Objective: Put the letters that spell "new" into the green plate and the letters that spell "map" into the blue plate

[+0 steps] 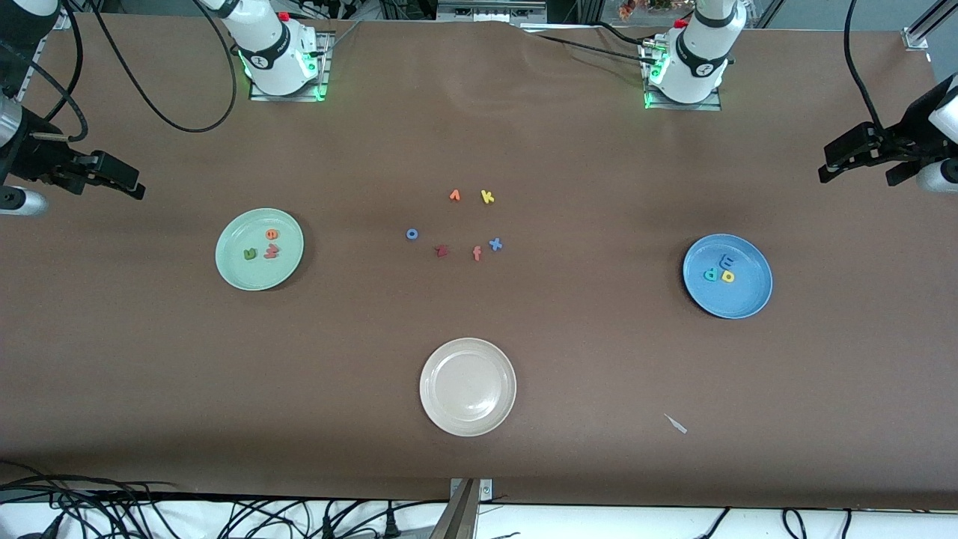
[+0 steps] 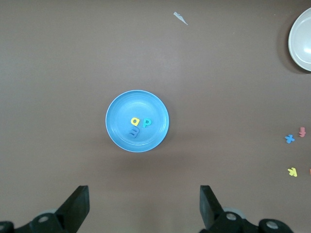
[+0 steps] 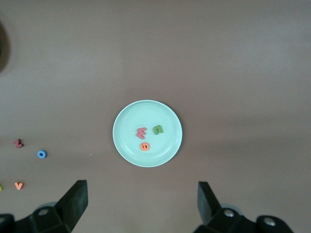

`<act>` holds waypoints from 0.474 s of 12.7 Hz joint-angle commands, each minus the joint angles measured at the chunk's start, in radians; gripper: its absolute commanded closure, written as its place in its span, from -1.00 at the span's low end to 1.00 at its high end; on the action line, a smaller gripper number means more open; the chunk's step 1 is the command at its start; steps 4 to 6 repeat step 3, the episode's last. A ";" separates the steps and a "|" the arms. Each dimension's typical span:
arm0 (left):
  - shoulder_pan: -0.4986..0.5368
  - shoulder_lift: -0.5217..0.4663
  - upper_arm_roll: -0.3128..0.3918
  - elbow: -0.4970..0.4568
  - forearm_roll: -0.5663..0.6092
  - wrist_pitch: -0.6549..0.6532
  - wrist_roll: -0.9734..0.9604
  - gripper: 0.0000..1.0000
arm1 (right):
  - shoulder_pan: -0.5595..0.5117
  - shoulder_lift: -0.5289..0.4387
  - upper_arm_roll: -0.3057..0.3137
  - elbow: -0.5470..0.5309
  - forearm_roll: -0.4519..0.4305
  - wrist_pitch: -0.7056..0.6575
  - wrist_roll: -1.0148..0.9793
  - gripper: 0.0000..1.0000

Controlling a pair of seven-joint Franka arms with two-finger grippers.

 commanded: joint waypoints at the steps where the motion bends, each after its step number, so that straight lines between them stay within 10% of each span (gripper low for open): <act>1: 0.001 0.003 -0.023 0.008 0.048 0.006 0.002 -1.00 | -0.009 0.003 0.007 0.018 0.014 -0.018 -0.014 -1.00; 6: 0.001 0.002 -0.025 0.004 0.050 0.006 0.002 -1.00 | -0.009 0.003 0.007 0.018 0.014 -0.018 -0.012 -0.99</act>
